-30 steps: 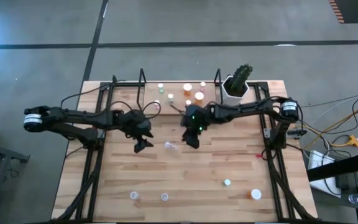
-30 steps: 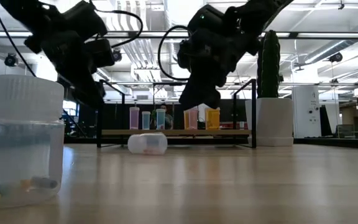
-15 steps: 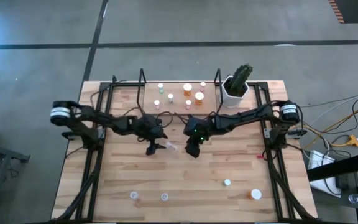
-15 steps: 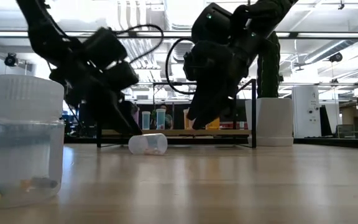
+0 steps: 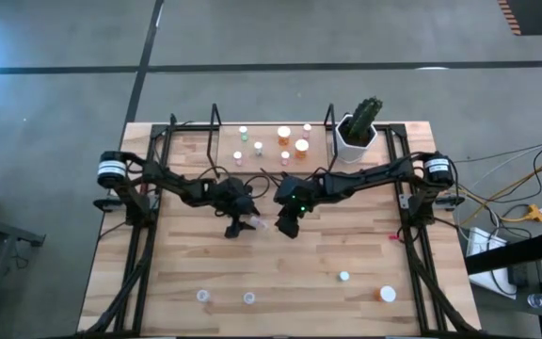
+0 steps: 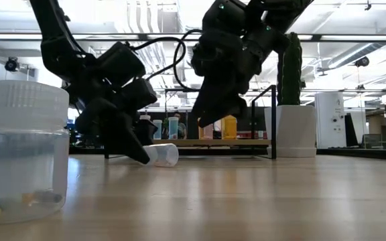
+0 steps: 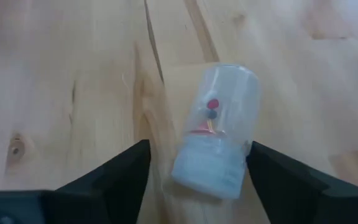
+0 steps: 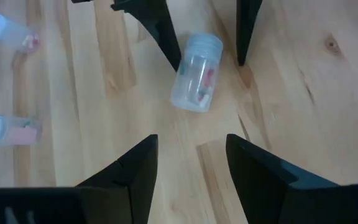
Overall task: Pick and place medicine bottles onto shelf by color
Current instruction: Adjust the transparent pill bottle on the shelf
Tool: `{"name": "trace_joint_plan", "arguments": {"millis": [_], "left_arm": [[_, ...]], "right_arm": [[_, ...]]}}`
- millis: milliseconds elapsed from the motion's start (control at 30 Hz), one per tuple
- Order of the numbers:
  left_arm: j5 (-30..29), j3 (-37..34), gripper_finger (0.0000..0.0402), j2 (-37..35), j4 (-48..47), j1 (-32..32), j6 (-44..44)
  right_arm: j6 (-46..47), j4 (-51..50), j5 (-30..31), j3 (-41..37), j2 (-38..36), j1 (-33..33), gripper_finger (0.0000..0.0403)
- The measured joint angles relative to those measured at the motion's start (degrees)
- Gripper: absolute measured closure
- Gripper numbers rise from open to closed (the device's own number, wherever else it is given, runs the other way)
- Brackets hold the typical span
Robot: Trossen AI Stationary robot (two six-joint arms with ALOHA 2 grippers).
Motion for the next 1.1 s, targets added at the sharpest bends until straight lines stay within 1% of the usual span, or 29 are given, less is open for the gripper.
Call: {"name": "trace_joint_plan", "arguments": {"millis": [133, 267, 400, 467, 567, 667, 733, 800, 867, 933, 1033, 1100], "left_arm": [[0.0, -0.1, 0.0217, -1.6, -2.4, 0.0, -1.8], [0.0, 0.5, 0.0285, -6.8, -11.3, -0.1, -6.2], [-0.6, 3.1, 0.0289, -15.5, -22.3, -0.1, -11.2], [-1.1, 5.2, 0.0289, -20.1, -27.7, -0.1, -13.4], [-2.8, 10.6, 0.0289, -25.6, -37.4, 0.0, -18.4], [-5.5, 19.0, 0.0289, -27.4, -50.0, 0.5, -23.3], [-6.5, 25.8, 0.0289, -26.0, -57.6, 1.7, -26.3], [-6.9, 33.0, 0.0289, -22.9, -65.2, 3.6, -28.2], [-6.9, 39.7, 0.0289, -18.1, -73.7, 5.4, -28.4], [-7.0, 45.5, 0.0289, -12.8, -81.8, 7.0, -26.0], [-7.1, 51.4, 0.0289, -5.6, -91.0, 8.1, -21.5], [-7.1, 53.1, 0.0289, -1.9, -94.7, 8.3, -20.2]], "right_arm": [[-0.4, -2.1, 0.0, 0.6, -0.1, 0.0, 0.0225], [-0.8, -8.4, 0.0, 2.9, -0.2, 0.0, 0.0226], [-1.2, -14.2, 0.0, 4.9, -0.2, 0.0, 0.0227], [-1.2, -15.6, 0.0, 5.4, -0.2, 0.0, 0.0227], [-1.2, -16.4, 0.0, 5.6, -0.2, 0.0, 0.0227], [-1.2, -16.5, 0.6, 5.4, -0.2, 0.1, 0.0227], [-1.6, -16.6, 0.9, 5.2, -0.2, 0.1, 0.0227], [-2.3, -17.3, 1.9, 5.2, -0.2, 0.1, 0.0227], [-2.9, -19.3, 3.6, 5.3, -0.2, 0.1, 0.0227], [-3.2, -21.7, 6.3, 5.5, -0.2, 0.1, 0.0227], [-4.6, -22.0, 8.0, 5.5, -0.2, 0.1, 0.0227], [-5.7, -22.1, 8.0, 5.5, -0.2, 0.1, 0.0227]]}}
